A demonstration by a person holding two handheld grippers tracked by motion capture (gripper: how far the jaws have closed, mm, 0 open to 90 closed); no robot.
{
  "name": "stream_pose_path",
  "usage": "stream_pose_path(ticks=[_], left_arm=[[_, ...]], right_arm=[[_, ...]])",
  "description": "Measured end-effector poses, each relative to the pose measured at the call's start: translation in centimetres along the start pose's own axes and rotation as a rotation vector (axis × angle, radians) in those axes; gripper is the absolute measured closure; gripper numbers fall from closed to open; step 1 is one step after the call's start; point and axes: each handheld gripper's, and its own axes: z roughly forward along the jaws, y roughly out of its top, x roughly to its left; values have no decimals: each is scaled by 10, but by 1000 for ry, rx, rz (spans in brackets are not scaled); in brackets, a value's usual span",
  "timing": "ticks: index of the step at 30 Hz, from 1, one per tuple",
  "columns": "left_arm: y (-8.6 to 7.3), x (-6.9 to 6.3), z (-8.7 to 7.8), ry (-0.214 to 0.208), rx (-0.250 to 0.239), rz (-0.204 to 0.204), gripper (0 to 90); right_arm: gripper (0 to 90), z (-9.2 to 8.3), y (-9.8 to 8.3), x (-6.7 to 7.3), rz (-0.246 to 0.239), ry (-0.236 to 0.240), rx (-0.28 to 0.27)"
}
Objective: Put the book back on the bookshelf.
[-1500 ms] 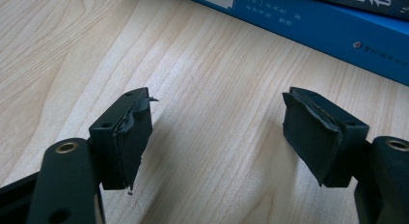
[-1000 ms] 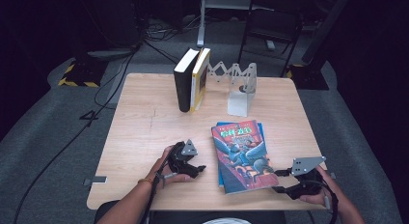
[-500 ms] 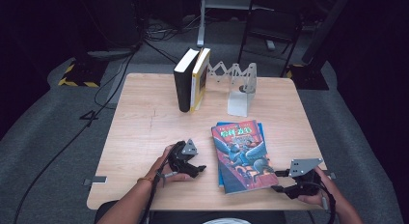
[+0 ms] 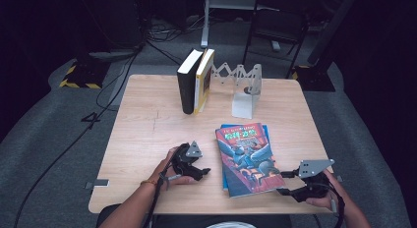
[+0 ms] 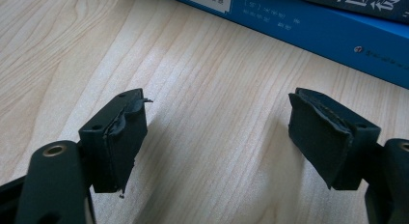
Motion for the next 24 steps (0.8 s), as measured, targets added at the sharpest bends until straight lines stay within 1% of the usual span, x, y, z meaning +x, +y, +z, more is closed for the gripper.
stream_pose_path(ticks=[1, 4, 5, 6, 8, 10, 12, 13, 14, 15, 17, 19, 20, 21, 22, 24], left_arm=[[0, 0, 0, 1, -1, 0, 216], [1, -1, 1, 4, -2, -3, 215], [1, -1, 1, 4, -2, -3, 215], [1, -1, 1, 4, -2, -3, 215], [1, -1, 1, 3, -3, -3, 215], [1, -1, 1, 3, -2, -2, 215], [1, -1, 1, 3, -2, -2, 215], [1, -1, 1, 3, -3, -2, 215], [1, -1, 1, 3, -2, -2, 215], [1, -1, 1, 2, -2, -2, 215], [1, -1, 1, 2, -2, -2, 215], [1, -1, 1, 2, -2, -1, 215], [1, -1, 1, 2, -2, -2, 215], [1, -1, 1, 2, -2, -1, 215], [1, -1, 1, 2, -2, -1, 215], [1, -1, 1, 2, -2, -1, 215]], right_arm=[[326, 0, 0, -1, 8, 14, -12], [315, -1, 3, -3, 53, 64, -78], [322, 0, 5, -5, 93, 71, -87], [322, 0, 5, -5, 93, 71, -87], [312, 3, 5, -5, 88, 59, -68], [307, 4, 5, -5, 94, 74, -66], [301, 2, 4, -6, 85, 76, -46], [308, 1, 4, -6, 78, 63, -27], [329, 0, 1, -5, 42, 17, 21], [360, -1, -1, -5, 21, -4, 43], [409, -2, -5, -4, 0, 3, 65], [487, 0, -5, -2, -27, -13, 98], [528, 1, -6, -1, -36, -8, 107], [570, 2, -5, -1, -41, -4, 114], [591, 3, -5, -1, -48, -9, 118], [614, 2, -6, -1, -51, -1, 111]])
